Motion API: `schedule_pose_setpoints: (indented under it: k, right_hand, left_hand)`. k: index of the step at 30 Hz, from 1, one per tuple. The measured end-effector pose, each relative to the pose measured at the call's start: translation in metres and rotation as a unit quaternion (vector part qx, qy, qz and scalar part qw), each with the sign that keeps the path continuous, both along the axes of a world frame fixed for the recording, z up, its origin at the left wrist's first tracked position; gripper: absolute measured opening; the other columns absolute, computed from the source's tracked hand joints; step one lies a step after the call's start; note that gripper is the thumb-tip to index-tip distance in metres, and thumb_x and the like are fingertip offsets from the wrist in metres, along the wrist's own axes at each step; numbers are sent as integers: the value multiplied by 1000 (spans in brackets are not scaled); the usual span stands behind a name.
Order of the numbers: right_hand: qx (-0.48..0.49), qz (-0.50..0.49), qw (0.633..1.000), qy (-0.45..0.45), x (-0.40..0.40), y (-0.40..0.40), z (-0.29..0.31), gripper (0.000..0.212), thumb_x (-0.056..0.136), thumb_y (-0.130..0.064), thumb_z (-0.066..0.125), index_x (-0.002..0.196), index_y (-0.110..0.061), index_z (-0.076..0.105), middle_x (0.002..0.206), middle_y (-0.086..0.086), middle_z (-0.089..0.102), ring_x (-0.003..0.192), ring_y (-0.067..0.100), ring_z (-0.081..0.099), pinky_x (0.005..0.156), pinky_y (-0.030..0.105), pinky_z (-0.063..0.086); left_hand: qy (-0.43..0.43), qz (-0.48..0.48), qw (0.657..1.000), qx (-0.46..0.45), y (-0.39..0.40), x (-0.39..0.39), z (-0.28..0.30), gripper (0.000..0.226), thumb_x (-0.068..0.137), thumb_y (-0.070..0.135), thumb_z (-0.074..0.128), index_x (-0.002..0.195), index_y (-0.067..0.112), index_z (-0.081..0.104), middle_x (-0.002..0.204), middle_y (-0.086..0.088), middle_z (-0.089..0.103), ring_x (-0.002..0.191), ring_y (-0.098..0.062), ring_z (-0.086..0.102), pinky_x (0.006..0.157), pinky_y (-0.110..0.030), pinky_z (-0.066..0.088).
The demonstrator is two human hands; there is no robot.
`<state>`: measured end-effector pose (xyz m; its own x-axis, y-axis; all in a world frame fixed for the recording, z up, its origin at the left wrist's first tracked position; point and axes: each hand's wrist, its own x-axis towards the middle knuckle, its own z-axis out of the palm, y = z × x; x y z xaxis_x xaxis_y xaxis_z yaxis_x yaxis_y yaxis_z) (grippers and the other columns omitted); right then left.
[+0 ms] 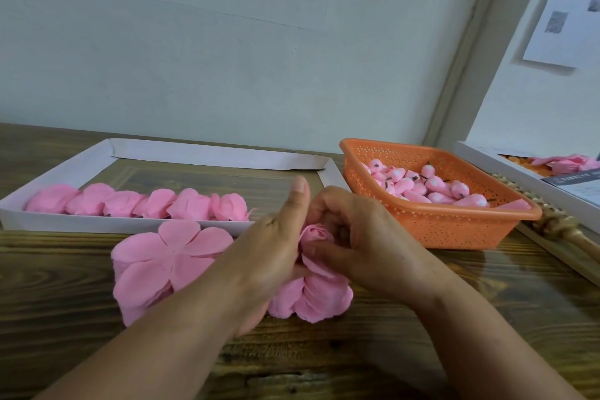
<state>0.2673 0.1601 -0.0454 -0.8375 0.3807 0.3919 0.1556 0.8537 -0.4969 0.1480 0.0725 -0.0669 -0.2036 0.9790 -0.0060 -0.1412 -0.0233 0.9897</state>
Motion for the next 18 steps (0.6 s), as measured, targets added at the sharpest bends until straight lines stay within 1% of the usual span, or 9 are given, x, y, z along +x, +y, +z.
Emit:
schedule_pose_setpoints:
  k: [3,5,7,10,12,13,15,16,18]
  right_hand:
    - [-22,0,1000,21,0,0,0,24,79,-9,68,94,-20,54,56,-11,49,51,3,45,48,13,33]
    - [-19,0,1000,20,0,1,0,29,80,-8,68,100,-22,54,54,-14,47,51,3,45,49,11,33]
    - [-19,3,1000,15,0,0,0,26,80,-8,68,100,-19,57,55,-11,46,51,4,44,48,13,32]
    - [-40,16,999,23,1,-1,2,15,81,-9,67,88,-18,57,58,3,54,50,4,43,47,16,32]
    - [-46,16,998,29,3,-1,2,15,81,-11,68,82,-18,55,61,8,56,50,4,42,45,17,33]
    - [-45,14,998,31,3,0,2,16,80,-11,69,80,-18,55,60,7,55,49,4,41,45,16,32]
    - [-65,13,997,43,4,1,2,20,79,-10,71,77,-19,54,55,0,51,48,1,40,45,15,31]
    - [-90,17,994,54,4,2,3,21,79,-9,72,76,-19,53,55,-3,52,48,2,42,47,17,33]
    - [-153,29,985,78,5,4,4,21,79,-4,72,77,-13,53,59,4,57,53,11,50,51,26,39]
  left_hand:
    - [-26,-19,999,26,0,2,2,73,75,71,32,88,13,75,97,-12,74,100,-20,69,95,-40,51]
    - [-34,-24,999,28,-1,2,2,73,73,71,31,86,14,75,96,-11,74,100,-19,69,95,-39,52]
    - [-37,-30,999,25,-2,3,4,76,73,71,30,88,12,75,97,-10,74,100,-19,69,95,-38,52]
    - [-46,-37,998,16,-5,4,7,78,72,73,30,87,10,74,90,-8,75,95,-20,71,90,-34,55]
    - [-58,-41,997,11,-6,4,10,82,72,73,30,93,5,72,86,-8,74,89,-19,71,84,-31,57]
    - [-67,-34,997,7,-6,3,11,82,76,70,29,98,3,70,89,-10,74,90,-20,72,82,-31,57]
    - [-91,-2,996,-3,-4,-1,11,67,93,54,32,105,-1,67,98,-17,73,93,-24,71,81,-33,58]
    - [-98,12,995,-8,-4,-2,12,52,100,38,36,105,-3,67,100,-20,72,94,-27,71,81,-35,59]
    - [-88,18,996,-19,-3,-5,13,28,98,10,44,105,-6,67,103,-23,70,97,-29,69,84,-36,57]
